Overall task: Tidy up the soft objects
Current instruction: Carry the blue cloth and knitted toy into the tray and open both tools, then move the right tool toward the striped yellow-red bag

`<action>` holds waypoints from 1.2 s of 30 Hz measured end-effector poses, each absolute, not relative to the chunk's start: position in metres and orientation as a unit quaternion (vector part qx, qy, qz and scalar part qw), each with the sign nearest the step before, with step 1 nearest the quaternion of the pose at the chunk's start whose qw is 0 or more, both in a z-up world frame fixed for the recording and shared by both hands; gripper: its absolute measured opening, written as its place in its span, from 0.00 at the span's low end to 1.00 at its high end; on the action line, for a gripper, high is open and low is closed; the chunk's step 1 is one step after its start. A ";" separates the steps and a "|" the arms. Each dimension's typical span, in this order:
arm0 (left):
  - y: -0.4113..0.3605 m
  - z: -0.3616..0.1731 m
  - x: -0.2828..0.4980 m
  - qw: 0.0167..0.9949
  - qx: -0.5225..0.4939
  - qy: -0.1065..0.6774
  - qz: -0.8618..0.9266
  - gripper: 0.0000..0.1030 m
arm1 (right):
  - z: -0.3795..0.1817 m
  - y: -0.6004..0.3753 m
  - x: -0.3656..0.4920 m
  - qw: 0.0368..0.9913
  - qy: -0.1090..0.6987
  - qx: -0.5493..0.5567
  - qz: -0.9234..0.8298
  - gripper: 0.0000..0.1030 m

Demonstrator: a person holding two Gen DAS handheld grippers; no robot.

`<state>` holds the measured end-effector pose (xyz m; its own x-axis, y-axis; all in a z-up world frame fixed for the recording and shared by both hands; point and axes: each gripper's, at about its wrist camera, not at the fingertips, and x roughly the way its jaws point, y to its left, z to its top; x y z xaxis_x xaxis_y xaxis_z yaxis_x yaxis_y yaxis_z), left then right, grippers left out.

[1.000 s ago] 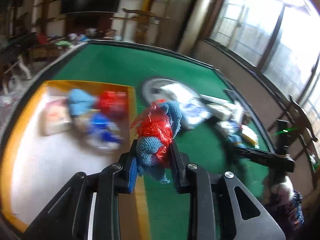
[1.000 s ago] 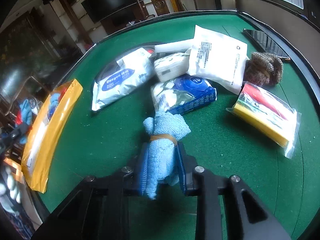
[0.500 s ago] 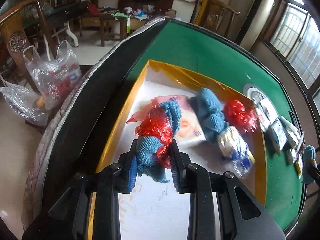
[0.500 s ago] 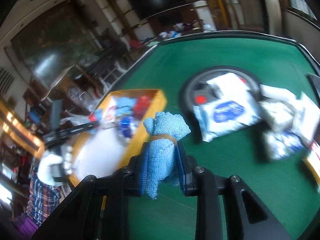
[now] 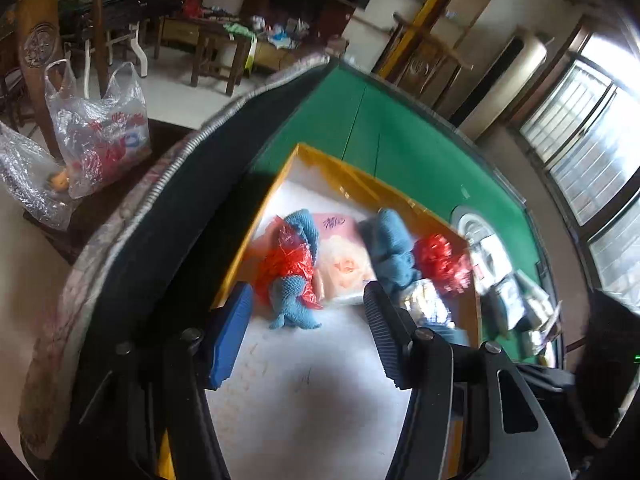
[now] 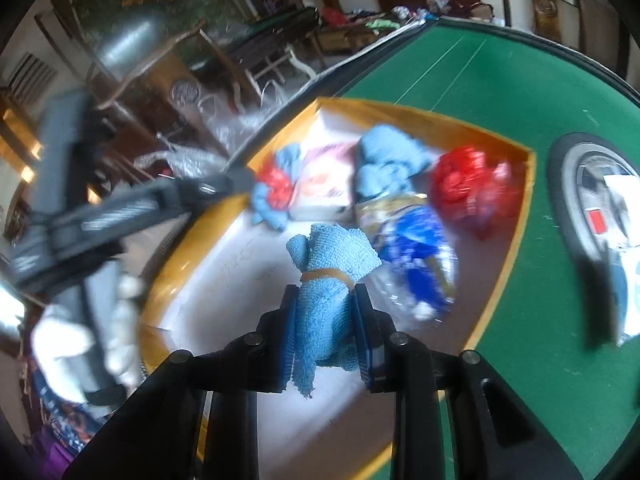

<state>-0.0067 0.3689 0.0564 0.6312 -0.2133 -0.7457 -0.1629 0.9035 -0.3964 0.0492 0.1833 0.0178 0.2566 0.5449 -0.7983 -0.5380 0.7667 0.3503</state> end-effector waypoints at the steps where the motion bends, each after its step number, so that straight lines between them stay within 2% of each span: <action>1: 0.372 0.061 -0.014 0.879 -0.224 0.420 -0.014 0.58 | 0.012 0.191 0.052 0.789 0.511 -0.001 0.342 0.23; 5: 0.384 0.074 -0.041 0.891 -0.237 0.388 -0.014 0.61 | -0.002 0.214 0.061 0.784 0.519 -0.011 0.341 0.23; 10: 0.389 0.077 -0.059 0.893 -0.246 0.376 -0.010 0.62 | 0.001 0.218 0.059 0.785 0.514 -0.004 0.345 0.30; 13: 0.383 0.079 -0.067 0.895 -0.245 0.374 -0.007 0.62 | 0.009 0.208 0.052 0.798 0.495 -0.003 0.343 0.40; 19: 0.359 0.085 -0.082 0.899 -0.246 0.362 -0.021 0.62 | 0.050 0.146 0.021 0.853 0.412 0.018 0.319 0.41; 21: 0.343 0.090 -0.087 0.904 -0.243 0.350 -0.044 0.62 | 0.064 0.112 0.008 0.883 0.374 0.025 0.282 0.50; 24: 0.314 0.095 -0.091 0.906 -0.235 0.342 -0.089 0.67 | 0.077 0.027 -0.009 0.925 0.315 0.060 0.205 0.86; 31: 0.245 0.089 -0.094 0.898 -0.192 0.366 -0.152 0.67 | 0.061 -0.172 -0.011 0.914 0.376 0.154 0.009 0.87; 36: 0.217 0.080 -0.096 0.887 -0.183 0.391 -0.164 0.67 | 0.037 -0.239 0.001 0.897 0.409 0.161 -0.052 0.87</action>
<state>-0.0959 0.2169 0.0803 0.6400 -0.4343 -0.6339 0.1476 0.8791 -0.4532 0.0015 -0.2388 0.0373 0.6598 0.0391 -0.7504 0.2246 0.9427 0.2467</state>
